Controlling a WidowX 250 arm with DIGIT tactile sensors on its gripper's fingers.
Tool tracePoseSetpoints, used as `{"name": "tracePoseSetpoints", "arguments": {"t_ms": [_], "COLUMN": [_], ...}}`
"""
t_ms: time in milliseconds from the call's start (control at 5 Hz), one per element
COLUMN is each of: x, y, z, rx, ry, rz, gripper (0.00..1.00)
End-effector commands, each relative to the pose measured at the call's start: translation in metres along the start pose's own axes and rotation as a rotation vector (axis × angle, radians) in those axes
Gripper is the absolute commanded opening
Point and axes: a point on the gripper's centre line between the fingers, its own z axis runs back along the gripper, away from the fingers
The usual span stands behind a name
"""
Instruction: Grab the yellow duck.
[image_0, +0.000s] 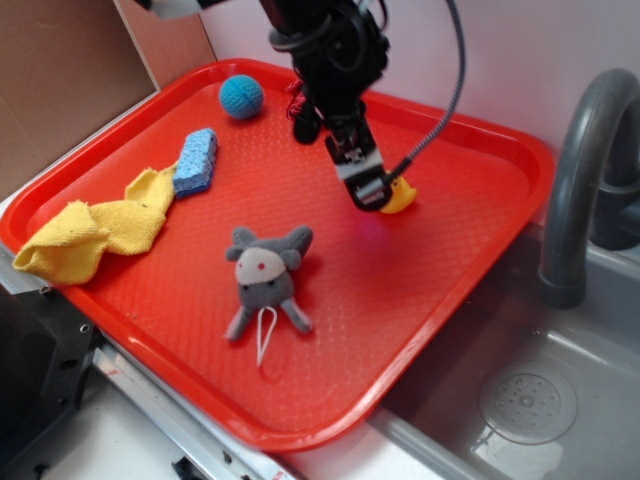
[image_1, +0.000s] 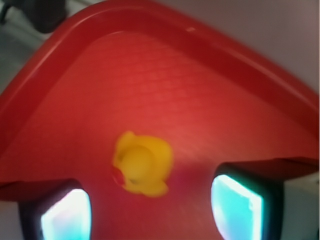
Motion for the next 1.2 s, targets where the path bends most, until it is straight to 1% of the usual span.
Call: {"name": "tracePoseSetpoints", "arguments": {"t_ms": [0, 400, 600, 800, 1000], "x": [0.02, 0.021, 0.02, 0.02, 0.02], "y": [-0.002, -0.005, -0.004, -0.004, -0.003], "z": [0.001, -0.007, -0.009, -0.011, -0.014], "rx": [0.061, 0.009, 0.012, 0.006, 0.008], "ry": [0.001, 0.009, 0.024, 0.012, 0.021], "rz": [-0.042, -0.091, -0.081, -0.069, -0.06], "gripper": [1.0, 1.0, 0.99, 0.14, 0.0]}}
